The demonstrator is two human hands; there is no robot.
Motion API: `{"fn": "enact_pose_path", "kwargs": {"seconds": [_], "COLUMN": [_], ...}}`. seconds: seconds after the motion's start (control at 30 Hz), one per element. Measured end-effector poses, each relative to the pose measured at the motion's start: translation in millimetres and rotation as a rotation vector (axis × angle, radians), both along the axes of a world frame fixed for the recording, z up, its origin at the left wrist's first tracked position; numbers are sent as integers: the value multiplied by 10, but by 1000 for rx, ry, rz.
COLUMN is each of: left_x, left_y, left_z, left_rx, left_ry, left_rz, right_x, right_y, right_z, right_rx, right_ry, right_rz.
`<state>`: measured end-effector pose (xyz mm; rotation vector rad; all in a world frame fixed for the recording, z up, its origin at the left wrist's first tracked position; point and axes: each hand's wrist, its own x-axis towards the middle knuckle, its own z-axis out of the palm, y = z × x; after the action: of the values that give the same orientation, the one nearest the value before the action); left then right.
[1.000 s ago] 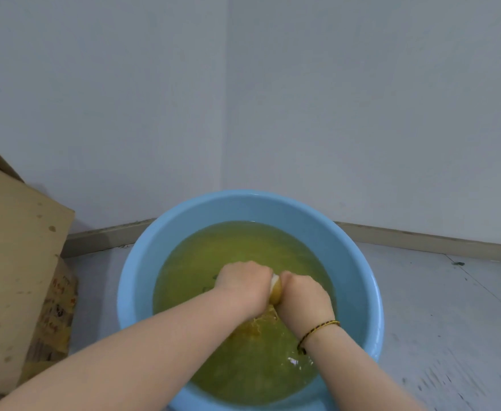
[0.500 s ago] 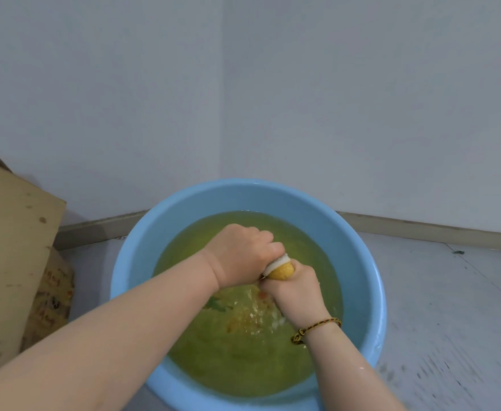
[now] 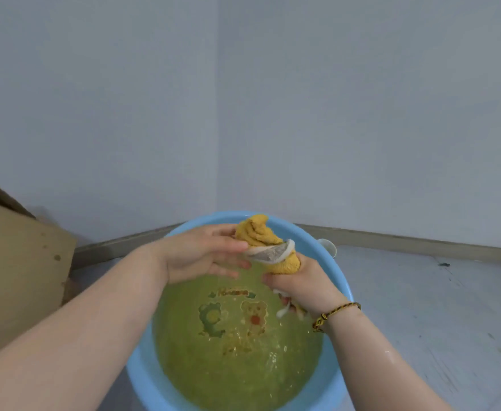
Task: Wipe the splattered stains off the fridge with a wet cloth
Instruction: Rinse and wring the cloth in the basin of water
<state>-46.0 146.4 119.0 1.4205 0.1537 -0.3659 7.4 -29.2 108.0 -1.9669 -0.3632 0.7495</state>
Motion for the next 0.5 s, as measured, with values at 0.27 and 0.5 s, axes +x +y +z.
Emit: {"fn": "enact_pose_path", "kwargs": {"seconds": [0.27,0.5], "left_x": [-108,-323], "left_y": [-113,-255], "left_z": [1818,3704], "left_rx": [-330,-119], "left_ry": [-82,-230], "left_rz": [346,415], "right_x": [-168,-524], "right_y": [224,150], "right_z": [1816,3684], "right_rx": [239,398], "right_ry": [162,-112], "right_rz": [45,-188]}}
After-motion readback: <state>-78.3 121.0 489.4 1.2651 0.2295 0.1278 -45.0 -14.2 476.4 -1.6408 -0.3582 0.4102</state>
